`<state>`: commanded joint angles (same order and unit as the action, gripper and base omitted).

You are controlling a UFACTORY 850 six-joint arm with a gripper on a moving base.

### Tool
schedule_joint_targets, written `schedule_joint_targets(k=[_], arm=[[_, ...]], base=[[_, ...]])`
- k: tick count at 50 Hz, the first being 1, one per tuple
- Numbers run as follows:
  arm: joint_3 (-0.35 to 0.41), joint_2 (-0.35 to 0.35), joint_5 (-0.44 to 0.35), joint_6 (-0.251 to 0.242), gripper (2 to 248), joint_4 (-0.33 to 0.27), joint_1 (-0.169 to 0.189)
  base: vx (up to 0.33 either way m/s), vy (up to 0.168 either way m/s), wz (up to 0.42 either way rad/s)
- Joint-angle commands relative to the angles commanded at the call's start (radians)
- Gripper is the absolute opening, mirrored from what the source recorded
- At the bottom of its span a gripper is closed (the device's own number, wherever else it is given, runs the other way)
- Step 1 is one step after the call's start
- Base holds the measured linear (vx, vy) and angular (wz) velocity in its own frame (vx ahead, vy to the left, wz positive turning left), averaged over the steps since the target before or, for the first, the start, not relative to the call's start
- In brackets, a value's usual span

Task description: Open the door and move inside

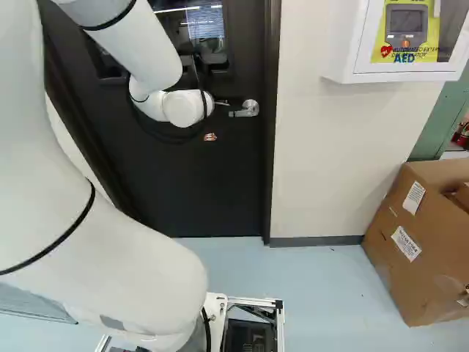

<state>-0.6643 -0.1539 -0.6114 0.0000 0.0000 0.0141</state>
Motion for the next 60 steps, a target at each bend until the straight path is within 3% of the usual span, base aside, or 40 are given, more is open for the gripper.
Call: schedule_joint_targets(k=[22,60], arm=[[-0.019,0.028,0.000,0.000,247,0.000,0.015],[-0.040,0.136,0.000,0.000,247,0.000,0.024]], base=[[0.000,0.000,0.000],[0.000,0.000,0.000]])
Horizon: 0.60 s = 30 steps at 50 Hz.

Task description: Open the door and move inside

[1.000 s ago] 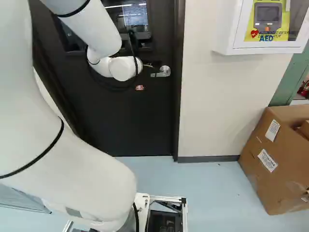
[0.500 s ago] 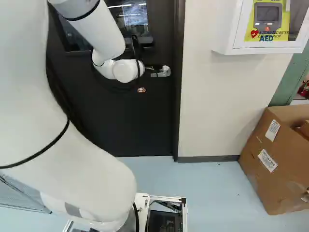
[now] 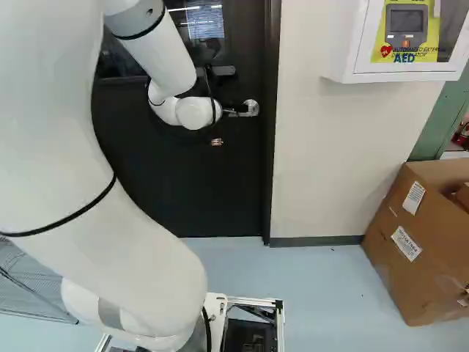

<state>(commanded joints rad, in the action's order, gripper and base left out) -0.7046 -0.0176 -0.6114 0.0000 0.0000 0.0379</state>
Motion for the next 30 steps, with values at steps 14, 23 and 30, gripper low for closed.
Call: schedule_joint_targets(k=[14,23,30], arm=[[0.007,0.024,0.000,0.000,247,0.000,0.000],[0.011,0.041,0.000,0.000,247,0.000,0.000],[0.013,0.054,0.000,0.000,247,0.000,0.000]], base=[[0.000,0.000,0.000],[0.000,0.000,0.000],[0.000,0.000,0.000]])
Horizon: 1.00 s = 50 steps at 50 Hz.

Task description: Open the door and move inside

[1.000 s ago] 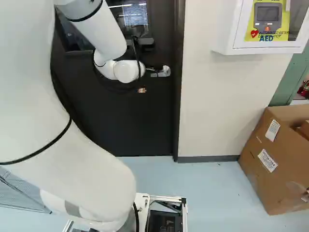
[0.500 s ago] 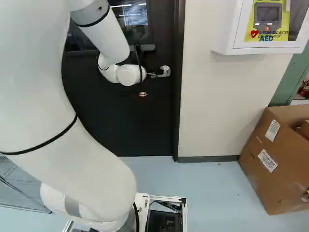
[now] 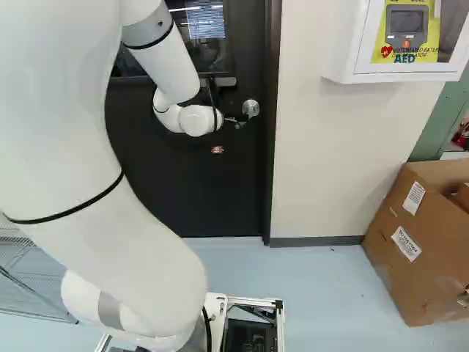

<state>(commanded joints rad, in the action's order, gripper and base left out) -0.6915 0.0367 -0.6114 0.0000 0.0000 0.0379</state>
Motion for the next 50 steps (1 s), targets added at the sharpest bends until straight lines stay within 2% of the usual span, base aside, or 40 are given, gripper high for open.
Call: schedule_joint_targets(k=[23,40,50], arm=[[-0.022,0.072,0.000,0.000,247,0.000,0.023],[-0.026,0.095,0.000,0.000,247,0.000,0.025],[-0.060,0.127,0.000,0.000,247,0.014,0.024]], base=[[0.000,0.000,-0.002],[0.000,0.000,0.000],[0.000,0.000,0.000]])
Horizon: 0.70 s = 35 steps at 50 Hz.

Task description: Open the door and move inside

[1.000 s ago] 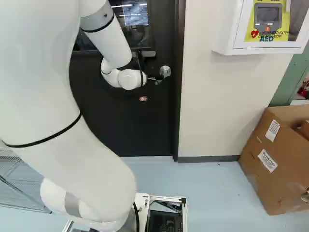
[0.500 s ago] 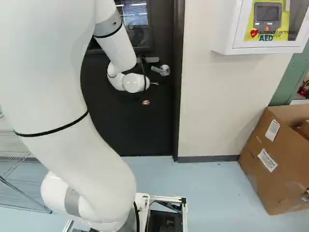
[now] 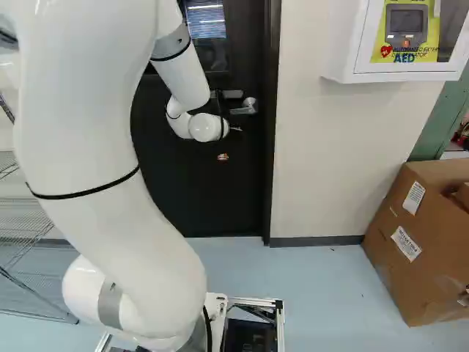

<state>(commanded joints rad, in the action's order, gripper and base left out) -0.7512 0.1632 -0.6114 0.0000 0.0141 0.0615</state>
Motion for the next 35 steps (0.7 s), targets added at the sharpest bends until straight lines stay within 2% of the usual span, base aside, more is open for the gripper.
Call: schedule_joint_targets(k=[14,35], arm=[[-0.074,0.066,0.000,0.000,247,0.035,-0.002],[-0.190,0.166,0.000,0.000,247,0.040,-0.006]], base=[[0.000,0.000,0.000],[0.000,0.000,0.000]])
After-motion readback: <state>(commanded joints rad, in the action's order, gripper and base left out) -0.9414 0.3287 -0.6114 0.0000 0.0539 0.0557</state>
